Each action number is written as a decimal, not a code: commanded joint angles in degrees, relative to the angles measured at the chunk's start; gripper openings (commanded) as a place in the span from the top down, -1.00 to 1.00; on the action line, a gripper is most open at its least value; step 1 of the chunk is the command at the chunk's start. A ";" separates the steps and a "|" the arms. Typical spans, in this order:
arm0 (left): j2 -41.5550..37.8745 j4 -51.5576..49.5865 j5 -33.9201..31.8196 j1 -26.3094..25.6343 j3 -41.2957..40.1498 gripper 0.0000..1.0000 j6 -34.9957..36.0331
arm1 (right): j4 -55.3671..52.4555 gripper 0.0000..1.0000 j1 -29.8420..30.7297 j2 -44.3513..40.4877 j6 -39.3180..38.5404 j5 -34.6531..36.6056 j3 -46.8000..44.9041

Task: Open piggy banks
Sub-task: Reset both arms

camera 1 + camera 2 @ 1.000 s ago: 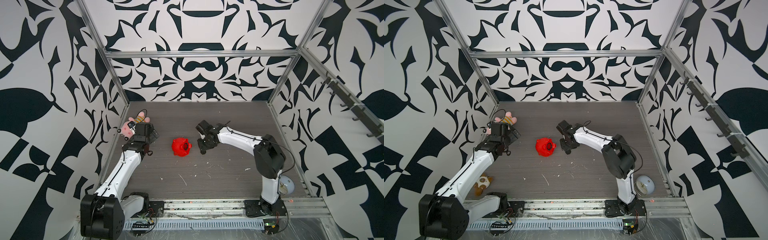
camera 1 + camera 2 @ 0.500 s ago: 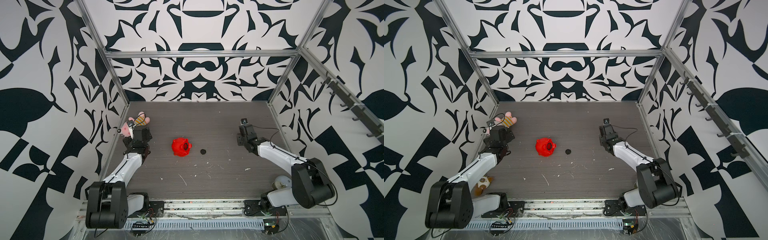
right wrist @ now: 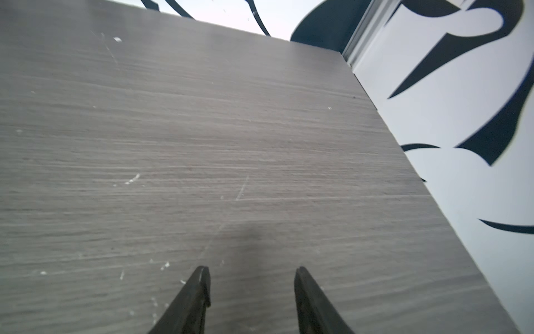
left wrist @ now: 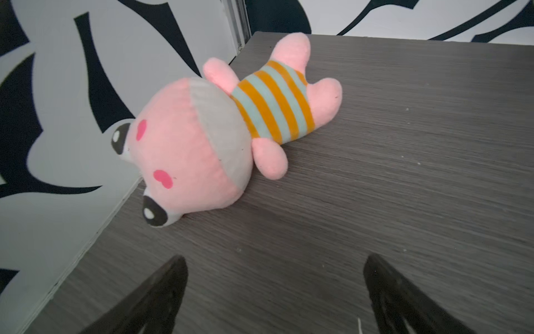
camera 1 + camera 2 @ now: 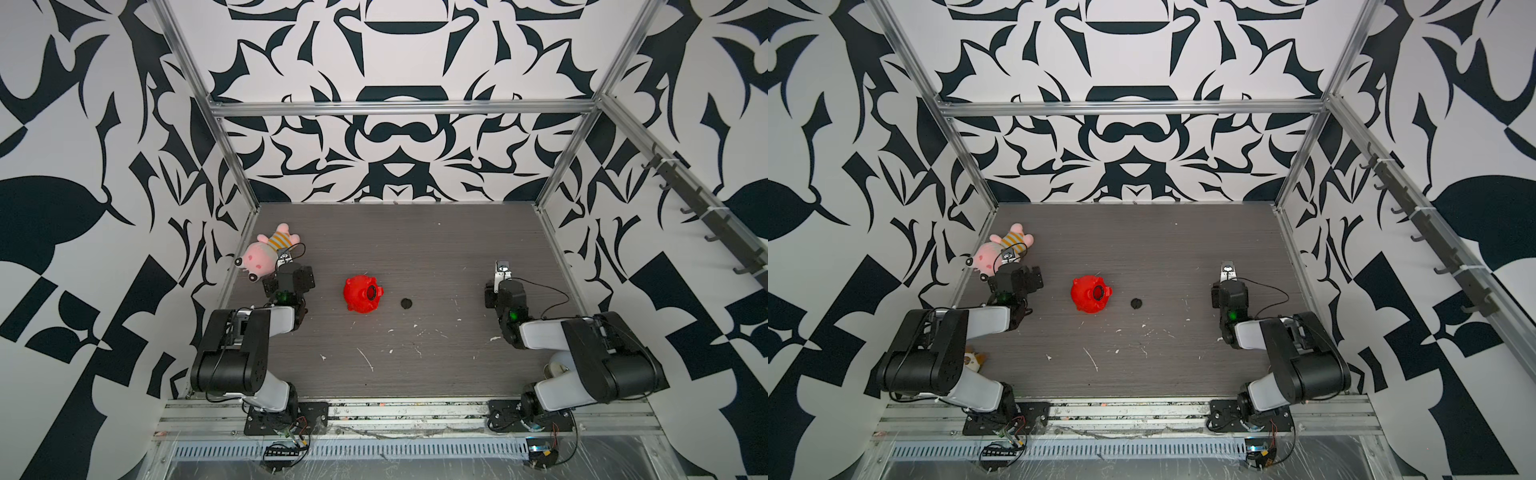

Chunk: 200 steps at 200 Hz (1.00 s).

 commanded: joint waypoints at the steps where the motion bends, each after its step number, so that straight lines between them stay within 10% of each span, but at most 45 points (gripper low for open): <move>1: -0.82 8.22 2.14 0.20 -2.26 -0.99 1.22 | 12.11 -0.11 -0.61 1.79 -1.74 -3.89 -0.60; 18: -1.13 8.78 1.79 0.16 -2.87 -0.99 0.91 | 9.31 -0.57 -2.08 1.16 -1.41 -9.08 0.23; 52: 3.88 24.61 3.82 3.21 -8.04 -0.99 -0.65 | 5.80 -0.64 -3.95 0.87 0.13 -10.86 1.69; 69: -0.08 12.79 4.70 3.05 -5.64 -0.99 -2.83 | 3.15 -0.65 -4.02 1.03 0.80 -9.85 3.18; 110: 0.81 14.88 4.49 3.05 -6.04 -0.99 -2.28 | 1.80 -0.64 -6.50 0.72 2.71 -11.86 3.51; 119: 1.60 17.03 4.32 2.98 -6.32 -0.99 -1.95 | 1.78 -0.99 -6.46 0.61 2.77 -11.26 3.42; 200: 1.33 16.01 4.38 3.03 -6.12 -0.99 -2.07 | 2.18 -1.00 -6.43 0.92 2.32 -12.49 3.40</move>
